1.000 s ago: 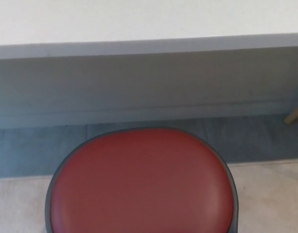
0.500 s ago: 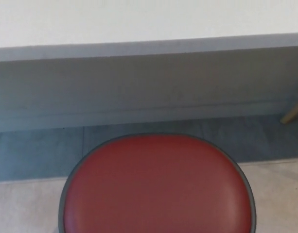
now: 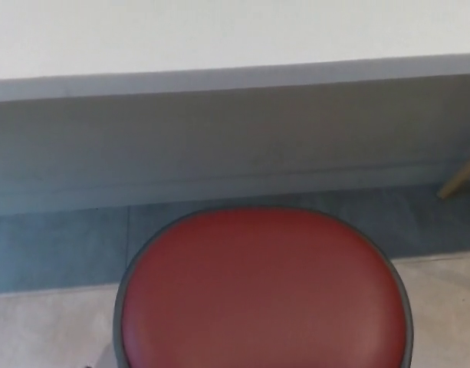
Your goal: The robot walks towards a chair to grab it and pulls it towards itself
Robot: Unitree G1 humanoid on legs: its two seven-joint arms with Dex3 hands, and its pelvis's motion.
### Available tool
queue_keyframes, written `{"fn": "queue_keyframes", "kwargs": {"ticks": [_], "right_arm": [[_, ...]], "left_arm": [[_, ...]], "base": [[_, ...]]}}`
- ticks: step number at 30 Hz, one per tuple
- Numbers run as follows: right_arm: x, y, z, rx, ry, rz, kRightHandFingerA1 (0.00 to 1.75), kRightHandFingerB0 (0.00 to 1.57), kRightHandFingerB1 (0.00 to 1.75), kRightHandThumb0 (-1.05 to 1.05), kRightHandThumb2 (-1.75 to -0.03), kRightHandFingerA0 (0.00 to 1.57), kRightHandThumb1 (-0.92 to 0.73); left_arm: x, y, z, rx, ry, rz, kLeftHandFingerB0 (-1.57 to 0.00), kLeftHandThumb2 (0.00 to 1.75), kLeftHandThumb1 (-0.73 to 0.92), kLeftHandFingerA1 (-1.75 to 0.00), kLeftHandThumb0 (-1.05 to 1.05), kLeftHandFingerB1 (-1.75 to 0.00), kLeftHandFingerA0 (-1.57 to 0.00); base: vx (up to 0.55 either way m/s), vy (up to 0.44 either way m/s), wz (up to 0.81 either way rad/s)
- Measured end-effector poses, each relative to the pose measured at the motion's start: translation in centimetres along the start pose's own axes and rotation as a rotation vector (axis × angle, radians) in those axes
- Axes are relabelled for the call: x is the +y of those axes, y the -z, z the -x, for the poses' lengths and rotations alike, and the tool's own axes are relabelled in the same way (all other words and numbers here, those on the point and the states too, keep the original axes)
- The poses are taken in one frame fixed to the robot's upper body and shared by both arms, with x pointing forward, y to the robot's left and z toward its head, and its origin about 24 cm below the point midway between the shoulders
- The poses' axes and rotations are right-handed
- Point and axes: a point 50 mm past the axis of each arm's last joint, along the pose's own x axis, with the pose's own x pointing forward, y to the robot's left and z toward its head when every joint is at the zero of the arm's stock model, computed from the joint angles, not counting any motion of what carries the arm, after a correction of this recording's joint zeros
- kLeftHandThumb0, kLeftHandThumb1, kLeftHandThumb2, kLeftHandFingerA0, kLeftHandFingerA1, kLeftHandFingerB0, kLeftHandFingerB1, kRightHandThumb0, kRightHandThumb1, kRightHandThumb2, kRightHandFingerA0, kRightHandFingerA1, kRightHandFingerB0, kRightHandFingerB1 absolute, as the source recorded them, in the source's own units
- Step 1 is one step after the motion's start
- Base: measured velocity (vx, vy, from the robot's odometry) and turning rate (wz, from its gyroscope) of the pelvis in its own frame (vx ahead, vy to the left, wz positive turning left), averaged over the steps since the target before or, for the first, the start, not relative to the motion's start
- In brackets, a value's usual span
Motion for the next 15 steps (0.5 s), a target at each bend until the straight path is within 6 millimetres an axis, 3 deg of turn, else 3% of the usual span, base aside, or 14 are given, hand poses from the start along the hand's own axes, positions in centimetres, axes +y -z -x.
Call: {"fn": "queue_keyframes", "kwargs": {"ticks": [1, 2, 3, 4, 5, 7, 9, 10, 11, 13, 14, 15], "right_arm": [[-0.4, -0.3, 0.0, -0.008, -0.01, 0.027, 0.0, 0.0, 0.0, -0.49, -0.65, 0.0, -0.82], [-0.7, -0.7, 0.0, -0.015, -0.015, 0.055, 0.0, 0.0, 0.0, -0.53, -0.74, 0.0, -0.67], [-1.7, -1.5, 0.0, -0.026, -0.023, 0.133, 0.0, 0.0, 0.0, -0.53, -0.74, 0.0, -0.67], [-2.5, -2.1, 0.0, -0.035, -0.025, 0.187, 0.0, 0.0, 0.0, -0.59, -0.73, 0.0, -0.66], [-3.1, -2.7, -0.1, -0.05, -0.023, 0.231, 0.0, 0.0, 0.0, -0.62, -0.72, 0.0, -0.63], [-4.4, -4.4, -0.2, -0.097, -0.01, 0.326, 0.0, 0.0, 0.0, -0.7, -0.6, 0.0, -0.66], [-5.4, -5.9, -0.1, -0.133, 0.006, 0.406, 0.0, 0.0, 0.0, -0.72, -0.6, 0.0, -0.67], [-5.9, -6.4, 0.1, -0.138, 0.018, 0.444, 0.0, 0.0, 0.0, -0.75, -0.72, 0.0, -0.58], [-6.5, -6.9, 0.4, -0.133, 0.035, 0.485, 0.0, 0.0, 0.0, -0.73, -0.6, 0.0, -0.67], [-7.4, -7.4, 1.2, -0.105, 0.061, 0.542, 0.0, 0.0, 0.0, -0.68, -0.6, 0.0, -0.66], [-7.8, -7.5, 1.6, -0.084, 0.073, 0.568, 0.0, 0.0, 0.0, -0.7, -0.6, 0.0, -0.66], [-8.0, -7.5, 1.9, -0.071, 0.078, 0.578, 0.0, 0.0, 0.0, -0.7, -0.6, 0.0, -0.66]], "left_arm": [[0.1, -0.2, 0.0, -0.004, -0.005, 0.01, -0.06, 0.91, 0.46, -0.95, -0.41, -0.69, -0.42], [0.1, -0.2, 0.0, -0.006, -0.007, 0.013, 0.0, 0.55, 0.65, -0.71, -0.46, -0.41, 0.0], [0.4, -0.3, 0.0, -0.008, -0.01, 0.016, 0.0, 0.55, 0.65, -0.71, -0.46, -0.41, 0.0], [0.7, -0.5, -0.1, -0.015, -0.012, 0.011, 0.0, 0.39, 0.7, -0.44, -0.63, 0.0, 0.0], [1.0, -0.6, -0.1, -0.022, -0.017, 0.001, -0.01, 1.03, 0.64, -0.96, -0.79, -0.8, -0.24], [2.1, -0.9, -0.3, -0.039, -0.032, -0.024, 0.0, 0.98, 0.56, -1.0, -0.9, -0.85, -0.22], [3.1, -1.0, -0.5, -0.048, -0.046, -0.056, 0.0, 0.97, 0.53, -1.01, -0.93, -0.86, -0.22], [3.8, -1.0, -0.5, -0.046, -0.056, -0.076, 0.0, 0.93, 0.51, -1.01, -0.89, -0.85, -0.23], [4.7, -0.9, -0.4, -0.038, -0.065, -0.103, 0.0, 0.53, 0.52, 0.0, -0.68, 0.0, 0.0], [6.1, -0.6, -0.3, -0.021, -0.078, -0.146, 0.0, 0.53, 0.52, 0.0, -0.67, 0.0, 0.0], [6.9, -0.3, -0.1, -0.007, -0.084, -0.17, 0.0, 0.75, 0.44, -0.95, -0.71, -0.71, 0.0], [7.2, -0.2, 0.0, 0.002, -0.088, -0.18, 0.0, 0.75, 0.44, -0.95, -0.71, -0.71, 0.0]], "base": [[0.0, 0.0, 0.0], [0.0, 0.0, 0.0], [0.0, 0.0, 0.0], [0.0, 0.0, 0.0], [0.0, 0.0, 0.0], [0.0, 0.0, 0.0], [0.0, 0.0, 0.0], [0.0, 0.0, 0.0], [0.0, 0.0, 0.0], [0.0, 0.0, 0.0], [0.0, 0.0, 0.0], [0.0, 0.0, 0.0]]}}
